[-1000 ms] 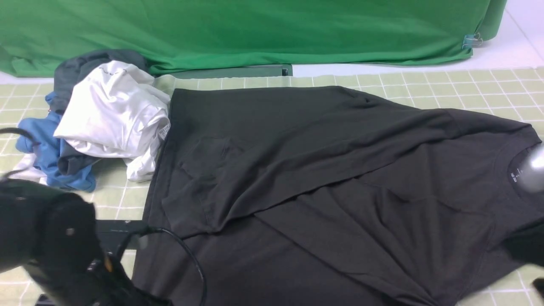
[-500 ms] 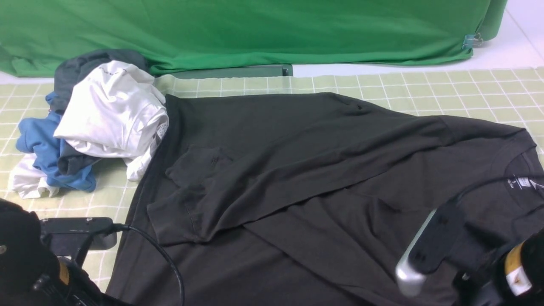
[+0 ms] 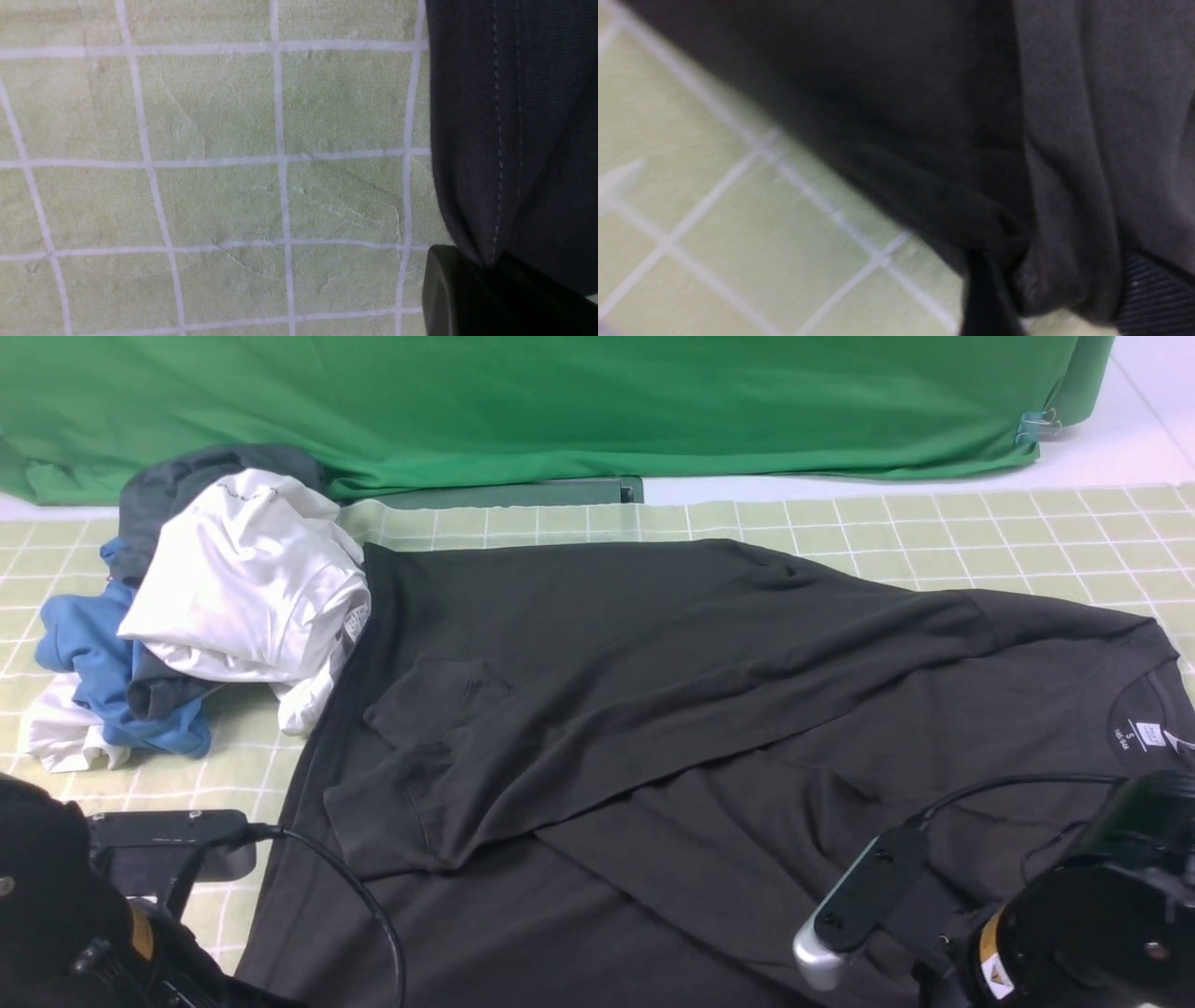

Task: Fold a long-sleeved shirt over a green coffee tablecloth.
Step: 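Grasp the near edge of the shirt at its hem and shoulder corners, then fold the black garment in half by bringing its near edge over to the far edge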

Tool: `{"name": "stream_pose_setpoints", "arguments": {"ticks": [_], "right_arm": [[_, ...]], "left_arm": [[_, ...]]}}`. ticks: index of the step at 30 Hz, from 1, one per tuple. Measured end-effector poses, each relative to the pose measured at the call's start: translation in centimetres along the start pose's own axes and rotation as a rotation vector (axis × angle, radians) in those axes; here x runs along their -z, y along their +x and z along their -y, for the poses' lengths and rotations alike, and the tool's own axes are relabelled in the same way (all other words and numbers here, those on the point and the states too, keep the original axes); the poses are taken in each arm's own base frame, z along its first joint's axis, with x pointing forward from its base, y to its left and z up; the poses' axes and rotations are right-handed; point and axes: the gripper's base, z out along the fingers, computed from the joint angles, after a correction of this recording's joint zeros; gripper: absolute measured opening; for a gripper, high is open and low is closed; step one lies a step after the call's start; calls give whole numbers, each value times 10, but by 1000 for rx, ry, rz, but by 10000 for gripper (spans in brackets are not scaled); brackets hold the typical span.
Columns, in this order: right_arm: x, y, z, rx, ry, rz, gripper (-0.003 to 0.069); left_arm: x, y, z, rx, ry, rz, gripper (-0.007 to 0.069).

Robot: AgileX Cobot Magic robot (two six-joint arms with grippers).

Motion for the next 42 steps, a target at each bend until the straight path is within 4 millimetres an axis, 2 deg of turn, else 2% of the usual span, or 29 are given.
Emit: {"name": "stream_pose_setpoints", "arguments": {"ticks": [3,4,5,7,13,18,23,27,29,30,33,34,36,37,41,42], "right_arm": [[-5,-2,1,13,13,-2,209],[-5,-2,2,18,16,-2,127],[-5,-2,2,20,18,-3,79],[-4,0,2,19,18,-15,45],[9,9,-5,31,9,-51,42],[36,23,-19,77,4,-44,42],[58,21,-15,84,52,43,42],[77,8,0,42,110,95,42],[87,-2,15,16,132,125,41],[87,-3,16,16,134,125,41],[97,-19,43,-31,163,150,41],[99,-26,54,-37,173,153,41],[104,-37,71,-62,188,169,41],[103,-38,73,-64,189,165,41],[106,-68,106,-80,211,186,41],[106,-70,107,-79,212,186,41]], "left_arm": [[0,-1,0,1,5,11,16],[0,-1,1,3,7,9,16],[0,0,1,4,6,1,16],[1,3,0,4,0,-18,16],[12,13,-3,9,16,3,16],[29,33,-5,40,72,32,16],[39,29,-5,48,78,91,16],[55,4,0,33,53,167,16],[64,-16,4,20,26,208,16],[65,-18,5,20,26,209,16],[73,-52,8,40,8,246,16],[76,-71,9,53,7,258,16],[79,-94,7,74,8,271,16],[79,-97,6,75,7,273,16],[81,-153,0,99,17,287,16],[81,-156,-1,101,17,287,16]]}}
